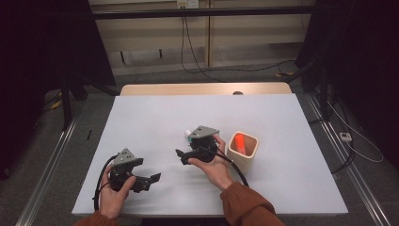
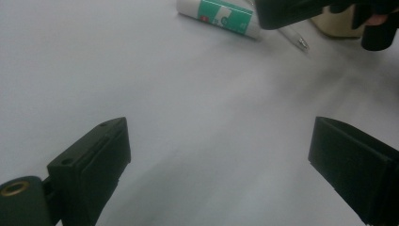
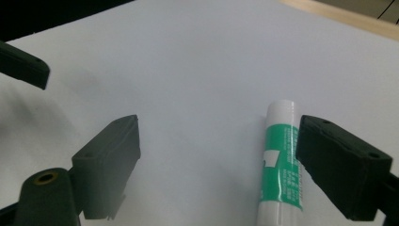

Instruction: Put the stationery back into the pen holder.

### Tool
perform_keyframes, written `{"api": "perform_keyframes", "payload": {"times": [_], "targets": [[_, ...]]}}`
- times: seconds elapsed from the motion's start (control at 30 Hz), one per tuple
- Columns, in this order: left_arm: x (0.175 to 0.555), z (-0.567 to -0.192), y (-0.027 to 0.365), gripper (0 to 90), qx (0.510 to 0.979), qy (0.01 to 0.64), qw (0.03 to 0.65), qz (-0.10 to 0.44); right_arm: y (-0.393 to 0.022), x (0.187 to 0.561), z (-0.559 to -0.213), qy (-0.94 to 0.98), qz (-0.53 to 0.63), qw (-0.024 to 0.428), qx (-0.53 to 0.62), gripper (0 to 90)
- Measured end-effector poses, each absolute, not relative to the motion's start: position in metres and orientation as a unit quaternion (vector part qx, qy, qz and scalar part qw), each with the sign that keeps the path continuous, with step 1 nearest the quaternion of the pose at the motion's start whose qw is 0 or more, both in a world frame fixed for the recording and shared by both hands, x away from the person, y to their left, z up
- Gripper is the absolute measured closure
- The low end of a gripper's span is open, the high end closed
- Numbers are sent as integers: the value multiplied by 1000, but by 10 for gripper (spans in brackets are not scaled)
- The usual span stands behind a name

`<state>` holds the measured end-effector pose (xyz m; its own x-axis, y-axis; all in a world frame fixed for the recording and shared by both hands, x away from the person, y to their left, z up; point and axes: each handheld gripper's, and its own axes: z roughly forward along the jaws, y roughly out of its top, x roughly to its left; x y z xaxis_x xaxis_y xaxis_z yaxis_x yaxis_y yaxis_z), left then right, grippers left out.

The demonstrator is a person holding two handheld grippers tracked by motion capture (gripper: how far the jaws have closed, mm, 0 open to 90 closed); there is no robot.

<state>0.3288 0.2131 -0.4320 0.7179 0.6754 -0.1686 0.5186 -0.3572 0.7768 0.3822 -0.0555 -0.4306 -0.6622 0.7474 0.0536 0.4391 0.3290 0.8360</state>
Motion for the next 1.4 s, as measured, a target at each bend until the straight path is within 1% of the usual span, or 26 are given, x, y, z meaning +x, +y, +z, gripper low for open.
{"api": "perform_keyframes", "payload": {"times": [0.07, 0.23, 0.43, 0.47, 0.73, 0.87, 1.17, 1.4], "targets": [[329, -432, 213, 61, 821, 363, 432, 88, -53, 389, -433, 796, 438, 170, 380, 154], [329, -432, 212, 61, 820, 364, 433, 85, -47, 405, -438, 798, 423, 188, 386, 172], [330, -432, 211, 61, 822, 359, 434, 85, -42, 421, -439, 801, 408, 188, 396, 216], [330, -432, 211, 61, 822, 359, 434, 84, -41, 425, -439, 804, 402, 181, 400, 226], [330, -432, 211, 61, 823, 357, 435, 82, -45, 443, -448, 817, 360, 171, 418, 361], [330, -433, 211, 61, 823, 359, 433, 82, -50, 447, -452, 821, 342, 161, 427, 448], [330, -433, 211, 61, 823, 359, 433, 81, -53, 452, -452, 831, 326, 147, 426, 555], [330, -433, 210, 61, 824, 359, 432, 80, -52, 452, -452, 834, 319, 145, 426, 610]]}}
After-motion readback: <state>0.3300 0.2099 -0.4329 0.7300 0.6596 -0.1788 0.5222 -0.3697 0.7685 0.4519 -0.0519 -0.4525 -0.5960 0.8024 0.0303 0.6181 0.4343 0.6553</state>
